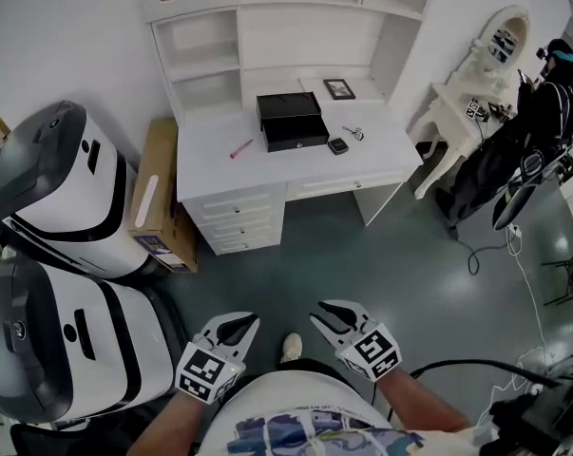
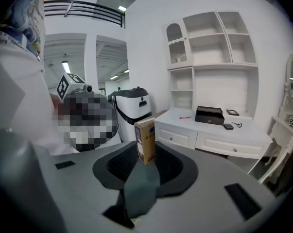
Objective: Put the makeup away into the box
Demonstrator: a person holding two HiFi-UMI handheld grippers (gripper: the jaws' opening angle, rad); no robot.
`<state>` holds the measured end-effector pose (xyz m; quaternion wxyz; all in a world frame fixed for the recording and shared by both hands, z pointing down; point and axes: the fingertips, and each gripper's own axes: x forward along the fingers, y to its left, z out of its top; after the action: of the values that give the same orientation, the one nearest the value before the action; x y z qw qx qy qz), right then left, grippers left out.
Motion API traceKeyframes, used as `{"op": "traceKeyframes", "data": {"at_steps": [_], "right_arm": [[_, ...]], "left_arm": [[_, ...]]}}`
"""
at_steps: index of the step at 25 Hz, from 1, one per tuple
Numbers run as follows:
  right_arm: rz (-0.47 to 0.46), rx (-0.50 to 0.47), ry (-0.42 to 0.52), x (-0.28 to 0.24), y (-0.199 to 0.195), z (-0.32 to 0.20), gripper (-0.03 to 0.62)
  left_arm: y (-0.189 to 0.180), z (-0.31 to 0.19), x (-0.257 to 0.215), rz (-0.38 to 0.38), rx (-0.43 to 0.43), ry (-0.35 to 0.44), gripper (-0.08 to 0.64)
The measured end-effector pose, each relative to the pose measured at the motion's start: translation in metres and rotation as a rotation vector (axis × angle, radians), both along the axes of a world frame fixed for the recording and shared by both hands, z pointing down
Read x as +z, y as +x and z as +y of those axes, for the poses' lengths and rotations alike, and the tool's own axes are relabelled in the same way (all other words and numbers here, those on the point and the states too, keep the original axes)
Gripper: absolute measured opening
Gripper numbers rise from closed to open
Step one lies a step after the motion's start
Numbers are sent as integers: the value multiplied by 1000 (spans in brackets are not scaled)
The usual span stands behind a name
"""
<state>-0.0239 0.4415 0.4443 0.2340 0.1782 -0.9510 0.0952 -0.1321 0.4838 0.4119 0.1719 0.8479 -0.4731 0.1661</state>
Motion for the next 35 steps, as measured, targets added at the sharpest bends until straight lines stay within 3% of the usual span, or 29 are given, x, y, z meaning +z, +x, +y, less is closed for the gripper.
{"op": "traceKeyframes", "data": {"at_steps": [9, 18, 25, 35], "right_arm": [[-32, 84, -45, 11, 27, -67, 103], [-31, 154, -85, 21, 21, -122, 72], [8, 218, -77, 14, -4, -193, 60], [69, 237, -99, 5, -58, -264, 60]], "left_arm": [[19, -75, 7, -22, 16, -27, 15], [-6, -166, 28, -2, 44, -38, 15], [-71, -273, 44, -42, 21, -17, 15], [-178, -390, 86, -114, -86, -69, 17]]}}
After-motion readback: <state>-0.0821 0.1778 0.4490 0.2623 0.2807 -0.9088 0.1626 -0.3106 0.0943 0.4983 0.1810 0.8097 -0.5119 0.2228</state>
